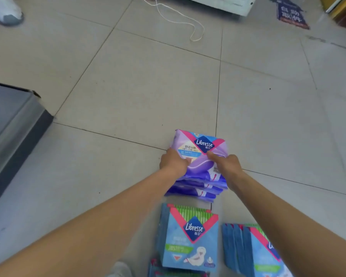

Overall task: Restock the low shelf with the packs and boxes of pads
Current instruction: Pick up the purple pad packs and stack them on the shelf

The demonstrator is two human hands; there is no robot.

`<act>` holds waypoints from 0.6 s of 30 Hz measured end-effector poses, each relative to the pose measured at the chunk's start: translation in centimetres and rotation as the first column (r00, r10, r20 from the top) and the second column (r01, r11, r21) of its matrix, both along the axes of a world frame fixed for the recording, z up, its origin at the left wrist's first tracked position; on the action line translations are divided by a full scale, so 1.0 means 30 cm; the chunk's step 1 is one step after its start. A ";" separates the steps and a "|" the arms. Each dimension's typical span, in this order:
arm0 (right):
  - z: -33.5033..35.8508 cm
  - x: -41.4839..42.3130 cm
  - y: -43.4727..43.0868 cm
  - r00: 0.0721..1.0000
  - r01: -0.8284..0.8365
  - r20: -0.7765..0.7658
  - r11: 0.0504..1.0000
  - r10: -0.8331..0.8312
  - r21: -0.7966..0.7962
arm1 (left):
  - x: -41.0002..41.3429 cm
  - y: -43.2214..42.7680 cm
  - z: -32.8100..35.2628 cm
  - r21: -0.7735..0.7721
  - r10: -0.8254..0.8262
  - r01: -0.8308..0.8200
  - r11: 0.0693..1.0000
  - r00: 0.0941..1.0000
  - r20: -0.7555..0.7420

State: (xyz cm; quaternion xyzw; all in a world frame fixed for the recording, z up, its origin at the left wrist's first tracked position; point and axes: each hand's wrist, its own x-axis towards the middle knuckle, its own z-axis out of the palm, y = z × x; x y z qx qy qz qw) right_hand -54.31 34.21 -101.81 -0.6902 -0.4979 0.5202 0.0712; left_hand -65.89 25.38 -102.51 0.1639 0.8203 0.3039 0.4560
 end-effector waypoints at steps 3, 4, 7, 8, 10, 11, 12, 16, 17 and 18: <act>0.032 -0.004 -0.019 0.999 0.043 -0.010 0.999 -0.043 0.013 | 0.002 -0.010 0.028 -0.019 0.031 -0.031 0.999 0.999 -0.017; 0.053 -0.008 -0.025 0.998 0.054 -0.026 0.998 -0.054 0.010 | 0.000 -0.017 0.044 -0.012 0.037 -0.037 0.999 0.999 -0.022; 0.144 -0.033 -0.047 0.996 0.047 -0.079 0.999 -0.047 0.006 | -0.020 -0.055 0.137 0.022 0.058 -0.057 0.998 0.996 -0.061; 0.186 -0.047 -0.057 0.995 0.033 -0.099 0.999 -0.032 0.008 | -0.033 -0.070 0.180 0.040 0.065 -0.061 0.997 0.994 -0.083; 0.285 -0.082 -0.080 0.988 0.007 -0.157 0.999 -0.002 0.032 | -0.072 -0.105 0.285 0.091 0.089 -0.077 0.993 0.987 -0.134; 0.340 -0.103 -0.095 0.982 -0.004 -0.187 0.999 0.014 0.053 | -0.092 -0.128 0.348 0.119 0.103 -0.085 0.989 0.983 -0.155; 0.399 -0.125 -0.111 0.977 -0.020 -0.210 0.997 0.036 0.078 | -0.114 -0.152 0.414 0.148 0.121 -0.096 0.984 0.978 -0.170; 0.660 -0.231 -0.190 0.931 -0.077 -0.338 0.978 0.140 0.192 | -0.200 -0.272 0.699 0.286 0.215 -0.142 0.948 0.945 -0.244; 0.733 -0.258 -0.218 0.917 -0.093 -0.362 0.972 0.169 0.218 | -0.219 -0.309 0.772 0.321 0.244 -0.152 0.935 0.932 -0.270; 0.809 -0.285 -0.251 0.901 -0.107 -0.386 0.964 0.196 0.242 | -0.238 -0.347 0.844 0.354 0.276 -0.162 0.921 0.913 -0.299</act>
